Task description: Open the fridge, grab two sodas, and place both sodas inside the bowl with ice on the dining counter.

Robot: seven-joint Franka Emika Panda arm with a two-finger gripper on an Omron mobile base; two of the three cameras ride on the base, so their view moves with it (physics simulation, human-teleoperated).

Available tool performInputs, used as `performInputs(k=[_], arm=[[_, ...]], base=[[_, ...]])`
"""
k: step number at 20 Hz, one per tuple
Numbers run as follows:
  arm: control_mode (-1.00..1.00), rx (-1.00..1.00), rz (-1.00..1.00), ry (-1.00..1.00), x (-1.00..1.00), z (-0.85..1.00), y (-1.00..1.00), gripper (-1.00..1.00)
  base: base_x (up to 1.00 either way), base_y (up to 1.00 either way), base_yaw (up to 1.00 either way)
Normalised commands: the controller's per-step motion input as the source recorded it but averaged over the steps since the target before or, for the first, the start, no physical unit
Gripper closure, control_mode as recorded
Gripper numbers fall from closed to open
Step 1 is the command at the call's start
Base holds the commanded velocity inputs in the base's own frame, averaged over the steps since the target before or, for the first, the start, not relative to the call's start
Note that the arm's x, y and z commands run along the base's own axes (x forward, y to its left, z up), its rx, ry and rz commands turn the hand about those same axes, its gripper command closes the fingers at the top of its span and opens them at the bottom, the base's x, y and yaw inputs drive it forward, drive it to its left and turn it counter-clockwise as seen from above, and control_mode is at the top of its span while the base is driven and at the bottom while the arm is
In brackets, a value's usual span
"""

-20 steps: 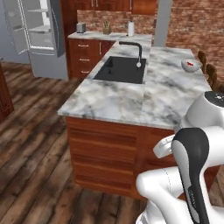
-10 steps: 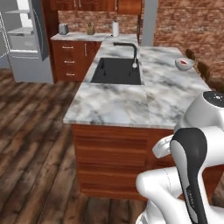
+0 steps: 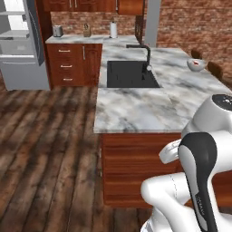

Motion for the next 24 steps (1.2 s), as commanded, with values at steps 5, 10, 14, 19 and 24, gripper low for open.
performInputs(k=[5,10,14,19,24], arm=[[1.00,0.00,0.00,0.00,0.00,0.00,0.00,-1.00],[1.00,0.00,0.00,0.00,0.00,0.00,0.00,-1.00],[1.00,0.00,0.00,0.00,0.00,0.00,0.00,-1.00],[1.00,0.00,0.00,0.00,0.00,0.00,0.00,-1.00],[1.00,0.00,0.00,0.00,0.00,0.00,0.00,-1.00]], base=[[0.20,1.00,-0.21],[0.24,0.99,-0.22],[0.25,0.91,-0.21],[0.27,0.85,-0.20],[0.37,0.90,-0.21]])
